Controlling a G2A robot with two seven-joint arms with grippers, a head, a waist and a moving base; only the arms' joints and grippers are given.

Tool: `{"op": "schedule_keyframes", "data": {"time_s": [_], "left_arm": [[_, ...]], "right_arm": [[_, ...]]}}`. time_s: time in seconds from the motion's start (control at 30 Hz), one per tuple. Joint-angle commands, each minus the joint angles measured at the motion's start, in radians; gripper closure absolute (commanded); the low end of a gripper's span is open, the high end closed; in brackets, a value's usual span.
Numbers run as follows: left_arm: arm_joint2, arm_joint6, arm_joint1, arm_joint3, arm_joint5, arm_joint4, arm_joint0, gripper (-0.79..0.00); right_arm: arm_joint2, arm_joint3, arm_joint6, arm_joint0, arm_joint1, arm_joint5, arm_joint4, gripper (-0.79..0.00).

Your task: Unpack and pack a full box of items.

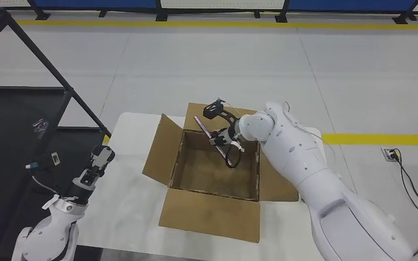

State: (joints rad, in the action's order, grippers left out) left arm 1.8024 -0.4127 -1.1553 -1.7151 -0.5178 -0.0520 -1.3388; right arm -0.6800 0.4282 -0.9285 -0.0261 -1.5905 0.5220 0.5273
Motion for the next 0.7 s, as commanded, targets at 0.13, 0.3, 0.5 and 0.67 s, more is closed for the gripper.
{"op": "schedule_keyframes", "data": {"time_s": [0.13,0.3,0.5,0.67], "left_arm": [[0.0,0.0,0.0,0.0,0.0,0.0,0.0,-0.785],[0.0,0.0,0.0,0.0,0.0,0.0,0.0,-0.785],[-0.038,0.043,-0.004,-0.062,0.018,-0.063,-0.031,-0.785],[-0.041,0.062,-0.004,-0.071,0.031,-0.083,-0.042,-0.785]], "right_arm": [[0.0,0.001,0.0,0.0,0.0,0.0,0.0,0.0],[0.0,0.001,0.0,0.0,0.0,0.0,0.0,0.0],[0.0,0.001,0.0,0.0,0.0,0.0,0.0,0.0],[0.0,0.001,0.0,0.0,0.0,0.0,0.0,0.0]]}}
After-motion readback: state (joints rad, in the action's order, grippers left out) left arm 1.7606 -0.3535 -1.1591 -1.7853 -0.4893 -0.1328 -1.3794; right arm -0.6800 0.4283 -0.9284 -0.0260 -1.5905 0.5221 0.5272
